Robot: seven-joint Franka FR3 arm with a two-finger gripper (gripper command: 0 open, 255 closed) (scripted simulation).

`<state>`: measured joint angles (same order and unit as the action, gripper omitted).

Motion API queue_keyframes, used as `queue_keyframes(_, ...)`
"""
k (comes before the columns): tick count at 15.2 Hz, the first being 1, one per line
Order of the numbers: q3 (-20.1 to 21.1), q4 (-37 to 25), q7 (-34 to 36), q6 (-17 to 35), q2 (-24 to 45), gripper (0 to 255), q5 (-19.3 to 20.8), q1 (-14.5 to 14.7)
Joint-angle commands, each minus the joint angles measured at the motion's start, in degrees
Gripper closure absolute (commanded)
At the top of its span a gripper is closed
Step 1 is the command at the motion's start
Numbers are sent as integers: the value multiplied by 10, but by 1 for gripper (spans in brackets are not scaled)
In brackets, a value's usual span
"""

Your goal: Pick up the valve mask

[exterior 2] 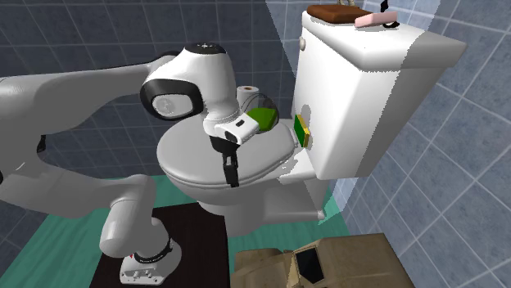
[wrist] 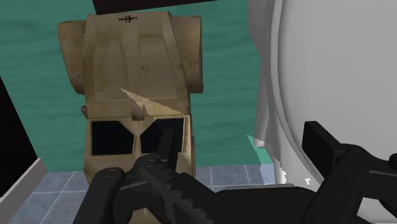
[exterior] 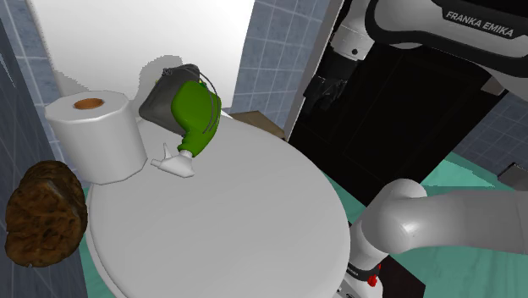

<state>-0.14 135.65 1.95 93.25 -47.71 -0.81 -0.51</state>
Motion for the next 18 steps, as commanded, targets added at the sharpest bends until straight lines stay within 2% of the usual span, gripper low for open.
queue_keyframes(1,0,0,0,0,0,0,0,0)
queue_keyframes(10,87,-155,38,-35,136,0,-28,45)
queue_keyframes(18,166,-326,79,-85,273,0,-23,73)
